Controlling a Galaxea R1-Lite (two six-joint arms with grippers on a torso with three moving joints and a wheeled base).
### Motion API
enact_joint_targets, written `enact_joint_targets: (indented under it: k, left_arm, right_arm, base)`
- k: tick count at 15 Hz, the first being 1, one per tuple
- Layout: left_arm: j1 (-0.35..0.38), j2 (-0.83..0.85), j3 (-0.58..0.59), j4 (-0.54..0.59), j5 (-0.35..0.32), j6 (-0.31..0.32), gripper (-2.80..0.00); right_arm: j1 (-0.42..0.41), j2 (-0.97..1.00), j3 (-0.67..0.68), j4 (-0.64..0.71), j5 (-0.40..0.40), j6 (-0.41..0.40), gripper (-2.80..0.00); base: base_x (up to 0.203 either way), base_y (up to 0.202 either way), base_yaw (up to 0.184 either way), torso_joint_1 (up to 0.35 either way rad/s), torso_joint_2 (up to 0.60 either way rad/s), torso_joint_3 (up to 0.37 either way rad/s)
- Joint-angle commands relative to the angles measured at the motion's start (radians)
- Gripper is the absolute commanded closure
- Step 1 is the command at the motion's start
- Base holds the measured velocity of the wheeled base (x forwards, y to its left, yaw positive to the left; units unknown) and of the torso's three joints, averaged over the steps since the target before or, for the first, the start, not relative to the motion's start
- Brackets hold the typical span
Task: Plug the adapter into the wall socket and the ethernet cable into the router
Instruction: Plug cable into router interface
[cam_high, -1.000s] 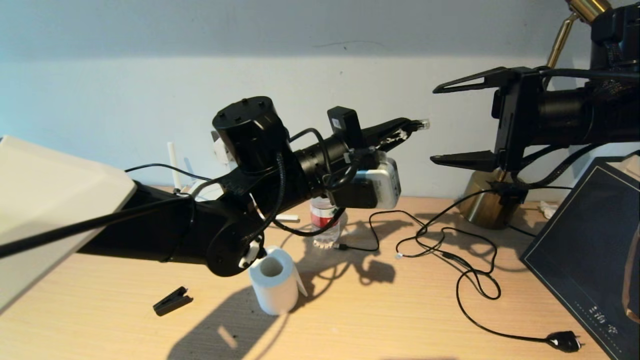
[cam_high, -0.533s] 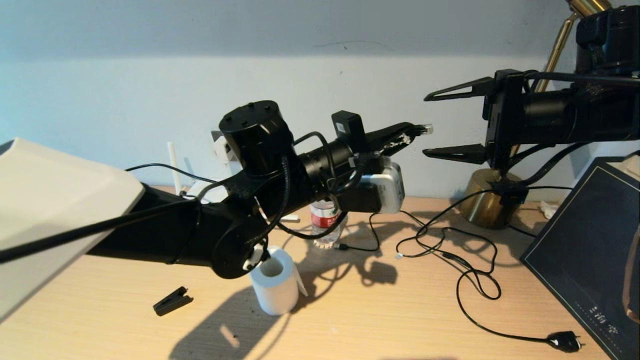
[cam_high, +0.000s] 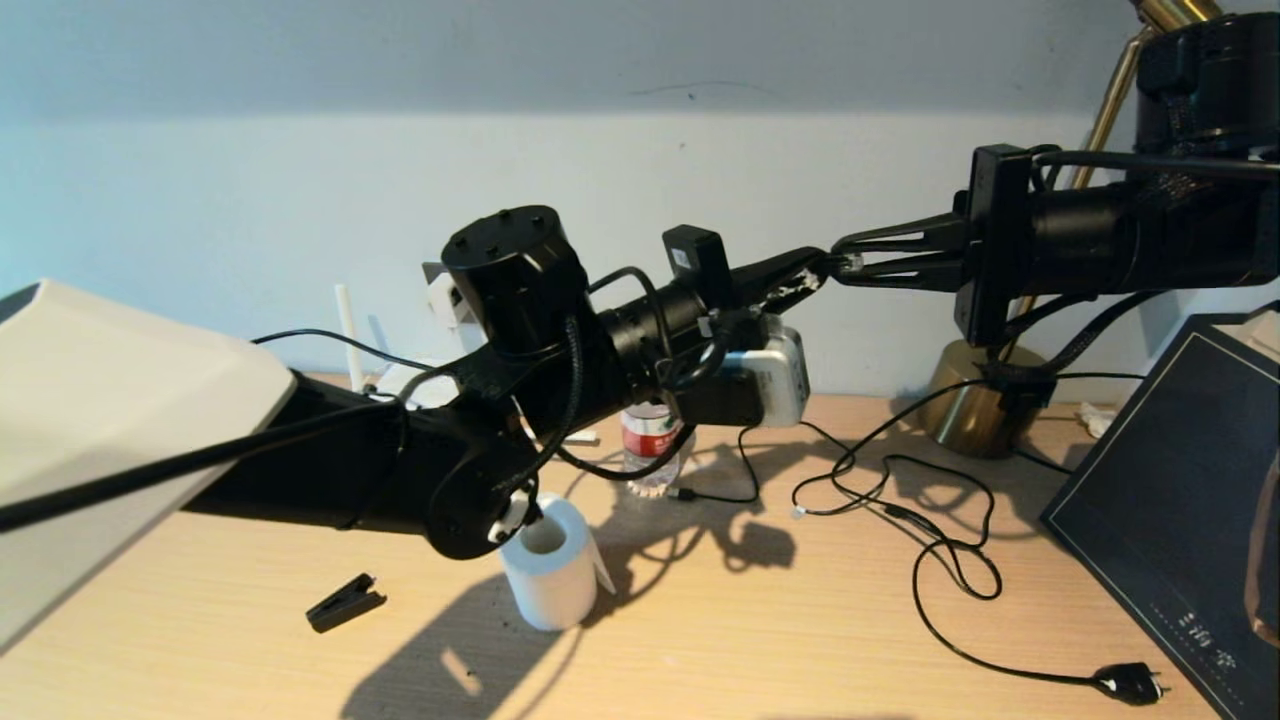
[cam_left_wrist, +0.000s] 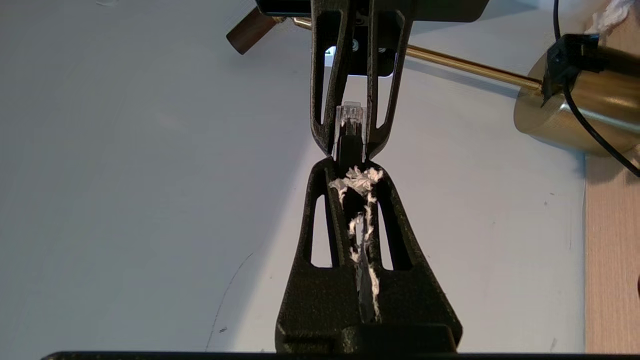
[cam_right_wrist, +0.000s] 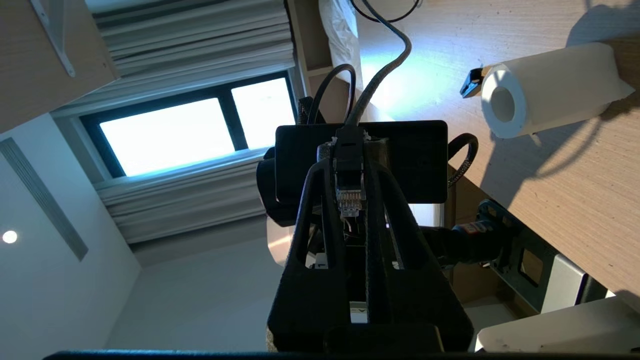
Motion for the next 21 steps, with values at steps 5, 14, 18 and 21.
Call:
enact_joint_targets:
  k: [5,14,18,21]
  left_arm:
    - [-0.001,0.004,0.000,-0.005,-0.001,0.007,0.00]
    - [0.018,-0.008,0.003,-0.007,-0.019,0.007,-2.80]
    - [0.029,-0.040,0.027,-0.007,-0.047,0.007,-2.80]
    - [0.067,-0.067,0.092,-0.007,-0.151,0.011,-2.80]
  right_arm:
    - [0.022,-0.007,0.010,0.000,-0.015,0.006,0.00]
    - [0.017,-0.016,0.032,0.001,-0.020,0.012,0.00]
    - [-0.026,-0.014,0.029,-0.002,-0.015,0.058,0.00]
    - [-0.071,-0.015,0.035,-0.001,0.013,0.062,0.00]
  base:
    - [0.000,0.000,0.000,0.000,0.00,0.000]
    - [0.000,0.000,0.000,0.000,0.00,0.000]
    - [0.000,0.000,0.000,0.000,0.00,0.000]
    - [0.000,0.000,0.000,0.000,0.00,0.000]
